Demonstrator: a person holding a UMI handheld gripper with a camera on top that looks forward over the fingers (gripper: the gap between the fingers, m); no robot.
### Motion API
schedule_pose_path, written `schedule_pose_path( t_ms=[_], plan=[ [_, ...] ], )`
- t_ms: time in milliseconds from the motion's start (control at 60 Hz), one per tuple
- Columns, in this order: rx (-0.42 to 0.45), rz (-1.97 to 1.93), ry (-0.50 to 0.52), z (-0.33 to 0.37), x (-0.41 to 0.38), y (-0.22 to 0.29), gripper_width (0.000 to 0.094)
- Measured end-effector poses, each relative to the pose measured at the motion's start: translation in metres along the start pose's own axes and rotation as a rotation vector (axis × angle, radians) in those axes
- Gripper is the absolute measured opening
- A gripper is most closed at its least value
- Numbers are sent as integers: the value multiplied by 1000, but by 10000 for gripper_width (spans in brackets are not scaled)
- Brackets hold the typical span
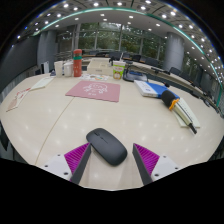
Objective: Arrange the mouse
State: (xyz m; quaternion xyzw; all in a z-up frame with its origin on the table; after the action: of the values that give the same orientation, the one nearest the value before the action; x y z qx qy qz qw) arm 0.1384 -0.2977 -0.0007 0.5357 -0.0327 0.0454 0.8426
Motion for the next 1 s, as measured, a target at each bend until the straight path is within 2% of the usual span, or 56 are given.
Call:
schedule_pose_path(
  t_ms=[183, 317, 367, 467, 633, 750, 850, 1000],
  plan=[
    [12, -24, 20, -34, 3, 11, 824],
    [20, -66, 62, -51, -4, 18, 608],
    [25, -50, 74, -55, -5, 19, 471],
    [24, -40, 70, -56, -5, 20, 441],
    [0, -53, 36, -56, -3, 19, 339],
    [0, -93, 20, -48, -5, 27, 330],
    [43, -118, -16, -37, 1, 63, 329],
    [155, -149, -74, -47, 10, 164, 330]
  ],
)
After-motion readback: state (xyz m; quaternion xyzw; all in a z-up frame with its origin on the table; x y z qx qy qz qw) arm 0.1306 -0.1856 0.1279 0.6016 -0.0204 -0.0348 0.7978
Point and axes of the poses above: the point between the fingertips, and its own axes, seen from behind it with the camera up: x to the right, y up, z backward, against the way the camera looks, the point moved 1 cm from there along z, backward, against the way the camera looks, and after that the axes turned 14 degrees about x, right-handed, at the moved point
